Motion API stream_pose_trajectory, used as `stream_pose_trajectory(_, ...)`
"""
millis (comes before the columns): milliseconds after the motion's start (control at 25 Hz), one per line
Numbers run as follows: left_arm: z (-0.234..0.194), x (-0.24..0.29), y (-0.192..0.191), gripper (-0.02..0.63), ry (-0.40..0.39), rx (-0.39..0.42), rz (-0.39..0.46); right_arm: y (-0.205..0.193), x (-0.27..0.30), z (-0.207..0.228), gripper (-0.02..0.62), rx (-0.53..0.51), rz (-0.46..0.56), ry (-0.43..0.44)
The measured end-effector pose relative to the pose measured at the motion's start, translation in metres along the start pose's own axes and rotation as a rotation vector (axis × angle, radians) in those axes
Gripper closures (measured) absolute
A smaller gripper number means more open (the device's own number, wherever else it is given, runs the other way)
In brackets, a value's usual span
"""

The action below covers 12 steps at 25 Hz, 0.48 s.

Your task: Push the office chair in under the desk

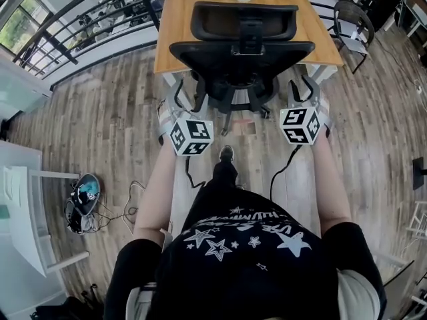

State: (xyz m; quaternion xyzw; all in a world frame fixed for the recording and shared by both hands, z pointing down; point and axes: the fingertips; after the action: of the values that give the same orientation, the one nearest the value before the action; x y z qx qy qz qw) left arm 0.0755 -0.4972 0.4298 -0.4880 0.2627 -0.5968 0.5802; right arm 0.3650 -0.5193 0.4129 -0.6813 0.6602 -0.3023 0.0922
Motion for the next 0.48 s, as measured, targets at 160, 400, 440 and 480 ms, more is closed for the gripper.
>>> stream_pose_trajectory(160, 0.010, -0.020, -0.007, 0.267, -0.001, -0.075, 0.011, 0.000, -0.014, -0.012, 0.488, 0.014, 0.008, 0.005)
stream_pose_trajectory(400, 0.029, -0.037, -0.007, 0.299, -0.060, -0.191, 0.036, -0.004, -0.034, -0.014, 0.572, 0.090, 0.013, -0.020)
stream_pose_trajectory(440, 0.032, -0.039, -0.006, 0.315, -0.065, -0.193, 0.050, -0.006, -0.037, -0.014, 0.591, 0.100, 0.012, -0.025)
stream_pose_trajectory(480, 0.033, -0.040, -0.004, 0.330, -0.067, -0.195, 0.069, -0.007, -0.038, -0.015, 0.591, 0.110, 0.013, -0.026)
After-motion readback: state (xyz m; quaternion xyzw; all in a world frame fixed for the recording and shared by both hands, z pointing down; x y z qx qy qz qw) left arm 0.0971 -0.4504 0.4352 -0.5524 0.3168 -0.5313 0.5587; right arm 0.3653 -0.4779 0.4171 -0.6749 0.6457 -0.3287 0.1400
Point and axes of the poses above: the fingertips, and each gripper's own axes: x forward along the fingers, z to its right, y out of its top, and after that the axes turned 14 degrees about -x, right-handed
